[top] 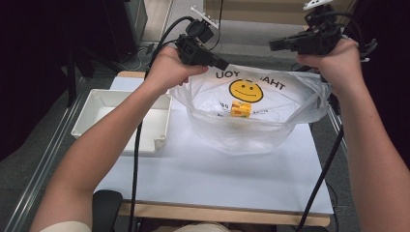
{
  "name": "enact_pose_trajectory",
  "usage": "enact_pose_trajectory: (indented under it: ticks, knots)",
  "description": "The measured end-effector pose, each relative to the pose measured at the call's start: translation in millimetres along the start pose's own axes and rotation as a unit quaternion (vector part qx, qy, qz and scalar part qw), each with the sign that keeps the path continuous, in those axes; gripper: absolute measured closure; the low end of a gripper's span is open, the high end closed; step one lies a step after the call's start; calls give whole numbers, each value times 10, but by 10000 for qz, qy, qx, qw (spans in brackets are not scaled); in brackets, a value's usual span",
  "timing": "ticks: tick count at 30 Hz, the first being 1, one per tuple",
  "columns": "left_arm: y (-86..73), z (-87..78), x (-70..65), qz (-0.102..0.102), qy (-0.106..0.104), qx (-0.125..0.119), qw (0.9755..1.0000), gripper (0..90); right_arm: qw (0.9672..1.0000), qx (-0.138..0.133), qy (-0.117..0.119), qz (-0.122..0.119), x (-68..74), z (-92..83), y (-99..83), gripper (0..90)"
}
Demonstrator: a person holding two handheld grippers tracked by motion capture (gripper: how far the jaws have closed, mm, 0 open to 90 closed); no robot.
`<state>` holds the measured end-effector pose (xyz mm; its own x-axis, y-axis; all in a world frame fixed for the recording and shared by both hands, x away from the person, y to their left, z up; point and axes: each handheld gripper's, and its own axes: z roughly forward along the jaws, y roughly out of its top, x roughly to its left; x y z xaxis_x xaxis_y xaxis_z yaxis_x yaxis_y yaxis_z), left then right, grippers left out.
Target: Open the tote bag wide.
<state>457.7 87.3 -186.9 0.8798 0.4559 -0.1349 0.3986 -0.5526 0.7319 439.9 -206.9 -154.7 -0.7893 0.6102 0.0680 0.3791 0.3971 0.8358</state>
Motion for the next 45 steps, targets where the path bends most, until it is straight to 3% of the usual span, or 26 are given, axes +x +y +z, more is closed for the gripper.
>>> enact_pose_trajectory:
  ticks: [4,15,23,31,39,45]
  knots:
    - [-20,54,67,-40,28,31,10000,856,9998,-6,179,-67,74,131,-83,900]
    - [-51,353,110,-102,27,127,9999,855,9990,227,384,-52,68,377,-381,900]
    - [-166,544,132,-63,113,297,9995,844,9986,449,282,55,5,494,-568,900]
    - [-259,600,183,-49,226,303,9993,842,9975,657,262,-8,-3,583,-667,900]
    - [-404,647,313,-317,308,269,9987,828,9966,791,236,71,-13,652,-819,900]
    - [-477,641,382,-425,353,284,9981,807,9957,893,49,231,-94,639,-980,856]
